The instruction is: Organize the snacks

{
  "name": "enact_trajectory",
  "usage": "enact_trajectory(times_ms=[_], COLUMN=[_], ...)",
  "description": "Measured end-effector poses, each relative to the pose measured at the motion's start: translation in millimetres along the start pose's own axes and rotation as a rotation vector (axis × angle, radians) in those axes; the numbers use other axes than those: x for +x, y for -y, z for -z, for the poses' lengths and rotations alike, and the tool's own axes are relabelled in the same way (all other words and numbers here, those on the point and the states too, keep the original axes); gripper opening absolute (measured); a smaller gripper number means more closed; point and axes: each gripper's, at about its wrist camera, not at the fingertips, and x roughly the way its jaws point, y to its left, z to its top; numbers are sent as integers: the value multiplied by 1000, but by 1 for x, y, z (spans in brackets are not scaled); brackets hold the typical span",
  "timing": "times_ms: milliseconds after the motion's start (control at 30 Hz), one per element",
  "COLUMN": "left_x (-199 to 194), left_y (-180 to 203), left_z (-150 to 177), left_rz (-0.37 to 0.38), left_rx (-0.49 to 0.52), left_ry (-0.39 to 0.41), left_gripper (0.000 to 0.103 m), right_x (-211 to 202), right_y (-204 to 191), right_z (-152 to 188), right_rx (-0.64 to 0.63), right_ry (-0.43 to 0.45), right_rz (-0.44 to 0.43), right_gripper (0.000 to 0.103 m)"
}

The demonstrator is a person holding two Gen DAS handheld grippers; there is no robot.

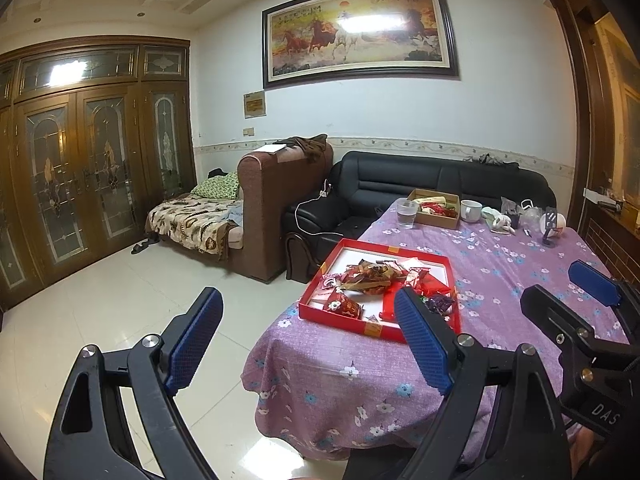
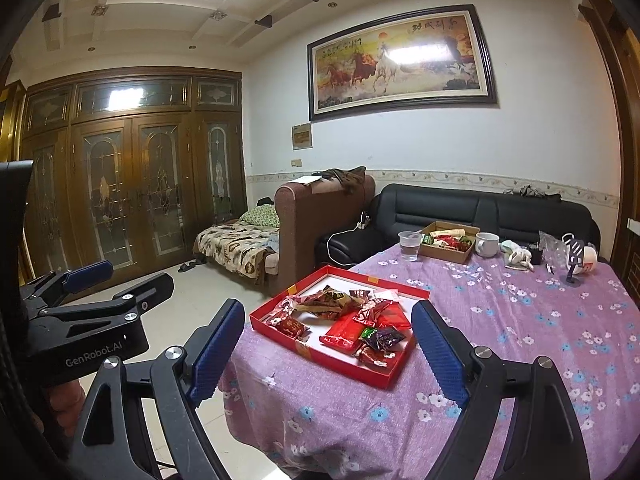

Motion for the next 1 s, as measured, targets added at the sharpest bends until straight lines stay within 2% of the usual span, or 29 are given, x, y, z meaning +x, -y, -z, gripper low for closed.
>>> enact_trajectory(times_ms=[700, 900, 1000], left_x=[-1, -1, -5], left_y=[-1, 0, 2], left_z=[2, 5, 2], left_rz=[-5, 8, 29], left_rx=[-10, -19, -39], left_ry=[-2, -4, 19], left_gripper=[88, 88, 88], right_x=[5, 7, 10], right_y=[-8, -10, -8], right_z=[6, 9, 10], right_rx=[-29, -41, -32], right_ry=[-11, -18, -23], right_rz=[7, 3, -7], right_gripper=[87, 87, 87])
